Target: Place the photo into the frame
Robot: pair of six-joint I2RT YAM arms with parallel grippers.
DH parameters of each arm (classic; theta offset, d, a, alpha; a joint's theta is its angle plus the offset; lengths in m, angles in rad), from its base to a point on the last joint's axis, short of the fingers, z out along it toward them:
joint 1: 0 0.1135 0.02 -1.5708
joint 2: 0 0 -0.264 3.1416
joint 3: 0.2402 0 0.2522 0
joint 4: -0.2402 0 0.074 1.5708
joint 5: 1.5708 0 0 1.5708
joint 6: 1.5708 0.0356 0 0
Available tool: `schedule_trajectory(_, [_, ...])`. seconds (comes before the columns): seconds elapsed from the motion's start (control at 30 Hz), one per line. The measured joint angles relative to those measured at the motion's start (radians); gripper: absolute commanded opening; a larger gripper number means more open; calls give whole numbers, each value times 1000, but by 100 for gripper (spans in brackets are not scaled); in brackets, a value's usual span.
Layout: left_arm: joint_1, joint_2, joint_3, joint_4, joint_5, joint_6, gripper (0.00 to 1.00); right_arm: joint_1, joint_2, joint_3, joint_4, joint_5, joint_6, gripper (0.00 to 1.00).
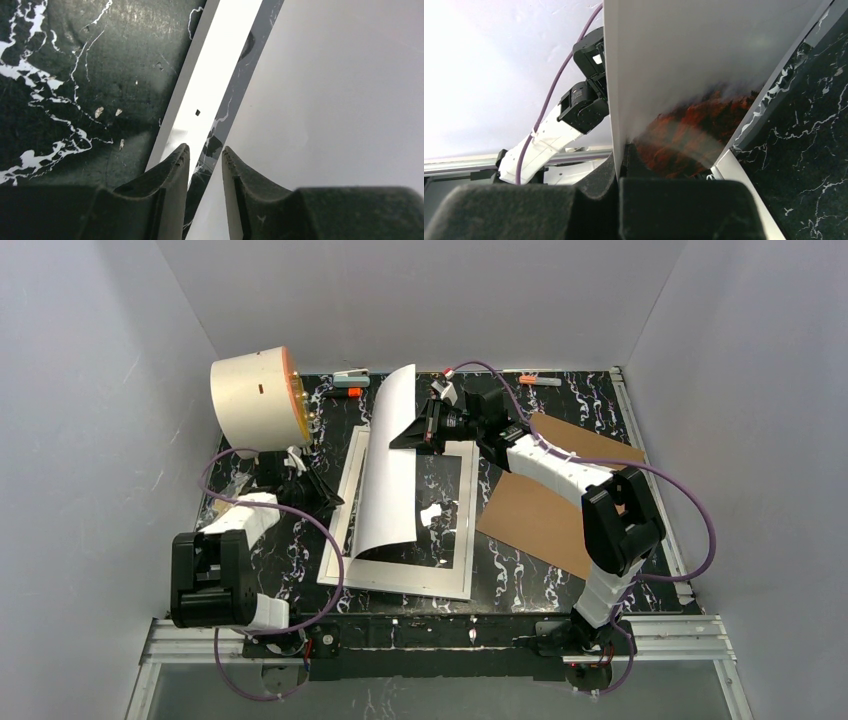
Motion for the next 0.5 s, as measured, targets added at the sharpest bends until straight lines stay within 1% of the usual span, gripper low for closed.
schedule_trajectory(0.07, [-2, -13, -2, -13, -16, -5, 26, 0, -1, 0, 5, -7, 18, 1])
schedule_trajectory(0.23, [-2, -21, -2, -54, -84, -5, 34, 0, -2, 0, 55, -36, 73, 1])
schedule_trajectory(0.3, [-2, -24, -2, -64, -106, -5, 36, 0, -2, 0, 85, -46, 93, 1])
schedule_trajectory(0.5, [-2, -26, 11, -93, -154, 1, 36, 0, -2, 0, 140, -51, 141, 1])
